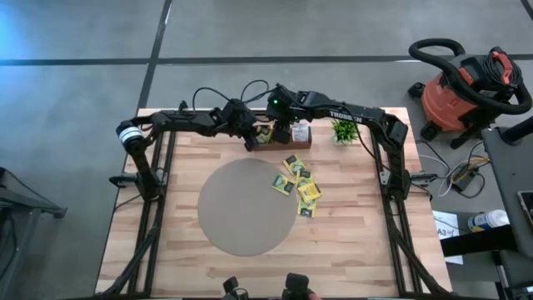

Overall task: Pick & Place Tea
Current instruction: Put the yellow tea sachet into the left compartment of the wooden organizer

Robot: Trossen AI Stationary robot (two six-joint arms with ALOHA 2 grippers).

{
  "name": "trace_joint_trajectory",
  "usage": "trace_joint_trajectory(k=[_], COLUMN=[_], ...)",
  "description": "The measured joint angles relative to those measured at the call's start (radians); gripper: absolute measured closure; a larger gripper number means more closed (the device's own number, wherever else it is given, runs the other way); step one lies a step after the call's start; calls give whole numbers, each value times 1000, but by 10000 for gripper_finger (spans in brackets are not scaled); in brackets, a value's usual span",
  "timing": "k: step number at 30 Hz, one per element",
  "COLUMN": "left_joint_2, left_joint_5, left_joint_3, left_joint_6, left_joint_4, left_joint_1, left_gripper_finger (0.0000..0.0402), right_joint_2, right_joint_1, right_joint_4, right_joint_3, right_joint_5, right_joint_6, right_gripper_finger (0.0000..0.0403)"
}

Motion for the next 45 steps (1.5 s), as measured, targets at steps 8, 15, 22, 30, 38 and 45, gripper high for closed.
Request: trace_joint_trajectory(k=[8, 15, 22, 30, 38, 45], left_joint_2=[1, -3, -45, -89, -191, -272], left_joint_5=[-19, 2, 2, 22, 24, -8], left_joint_3=[6, 6, 6, -1, -69, -162], left_joint_6=[-23, -26, -41, -26, 10, -20], left_joint_4=[2, 4, 4, 2, 9, 193], left_joint_1=[-2, -4, -5, -13, -47, -47], left_gripper_finger=[366, 400, 401, 401, 401, 401], right_joint_2=[0, 0, 0, 0, -19, -11], right_joint_1=[-1, -1, -1, -1, -11, 2], right_joint_4=[-12, -14, -15, -13, -1, -12], right_joint_3=[0, 0, 0, 2, 60, 156], right_joint_5=[0, 0, 0, -1, -137, -331], right_joint_6=[0, -8, -78, -152, -289, -241], right_gripper_finger=[271, 278, 280, 280, 280, 280])
